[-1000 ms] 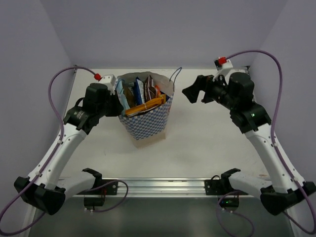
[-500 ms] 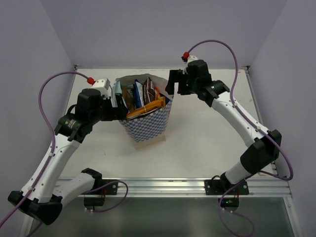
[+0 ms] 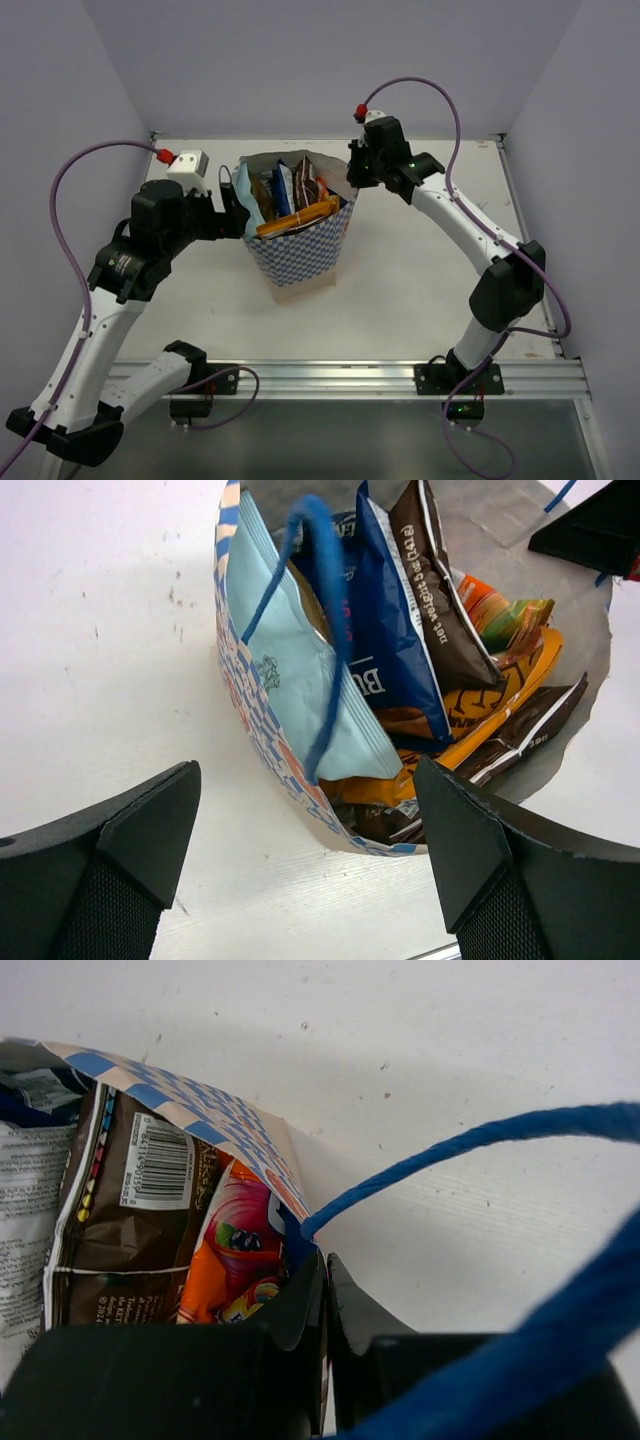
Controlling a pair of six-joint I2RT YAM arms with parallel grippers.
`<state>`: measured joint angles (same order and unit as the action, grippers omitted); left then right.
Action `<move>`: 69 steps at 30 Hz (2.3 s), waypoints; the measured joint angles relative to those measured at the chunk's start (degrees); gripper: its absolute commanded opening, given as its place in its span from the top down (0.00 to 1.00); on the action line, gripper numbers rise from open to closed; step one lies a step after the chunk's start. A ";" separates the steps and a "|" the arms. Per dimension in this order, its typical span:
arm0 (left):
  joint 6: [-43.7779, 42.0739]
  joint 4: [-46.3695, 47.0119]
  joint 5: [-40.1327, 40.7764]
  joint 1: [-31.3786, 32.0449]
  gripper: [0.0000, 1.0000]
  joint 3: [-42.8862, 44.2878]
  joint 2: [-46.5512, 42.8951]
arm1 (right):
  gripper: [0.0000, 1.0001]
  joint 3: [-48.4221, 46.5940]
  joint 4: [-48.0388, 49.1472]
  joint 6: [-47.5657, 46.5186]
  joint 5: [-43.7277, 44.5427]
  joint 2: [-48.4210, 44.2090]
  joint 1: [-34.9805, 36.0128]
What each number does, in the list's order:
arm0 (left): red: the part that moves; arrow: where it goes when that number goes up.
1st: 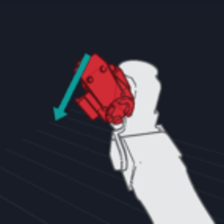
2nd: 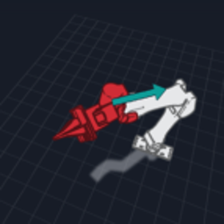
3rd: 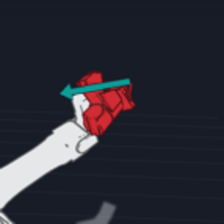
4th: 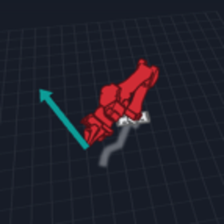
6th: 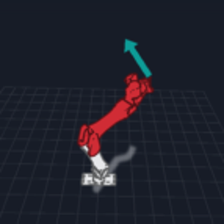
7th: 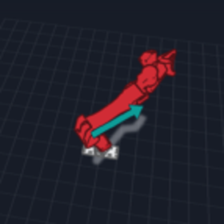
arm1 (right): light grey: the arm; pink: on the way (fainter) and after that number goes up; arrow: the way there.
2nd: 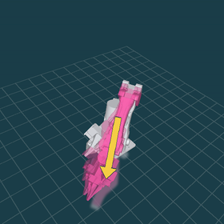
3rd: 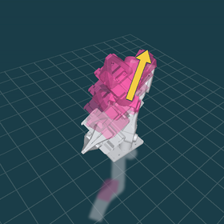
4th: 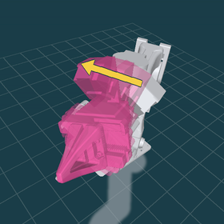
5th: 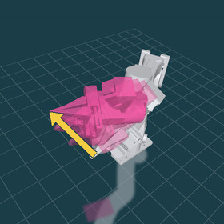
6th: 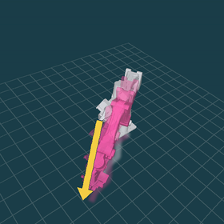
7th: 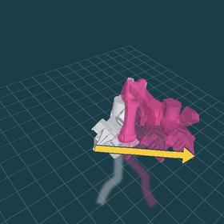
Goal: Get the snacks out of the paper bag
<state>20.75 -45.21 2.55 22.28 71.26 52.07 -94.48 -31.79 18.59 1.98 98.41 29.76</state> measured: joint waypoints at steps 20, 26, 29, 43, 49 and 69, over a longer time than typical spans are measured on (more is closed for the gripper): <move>-1.57 7.10 -10.08 0.44 0.12 9.99 8.94 | 1.00 2.58 0.33 -25.18 11.54 -17.18 0.35; 5.11 14.47 -12.33 6.64 0.14 3.54 11.28 | 1.00 9.68 5.90 -34.18 11.76 -22.21 0.20; 9.20 18.05 -10.99 11.76 0.15 0.68 13.68 | 1.00 12.55 7.43 -35.26 11.61 -22.51 0.17; 28.26 32.98 4.22 27.45 0.34 -4.66 27.23 | 1.00 21.35 14.73 -29.90 12.70 -28.06 4.85; 34.05 34.58 9.01 27.26 0.35 -5.64 30.86 | 1.00 22.45 15.37 -26.05 14.12 -28.83 5.40; 39.76 37.09 11.54 27.34 0.52 -7.87 34.99 | 1.00 23.87 16.59 -19.54 15.56 -28.96 5.81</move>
<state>60.51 -8.12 14.09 49.63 63.40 87.07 -70.61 -15.20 -0.95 17.54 69.45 35.57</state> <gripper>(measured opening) 0.624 0.010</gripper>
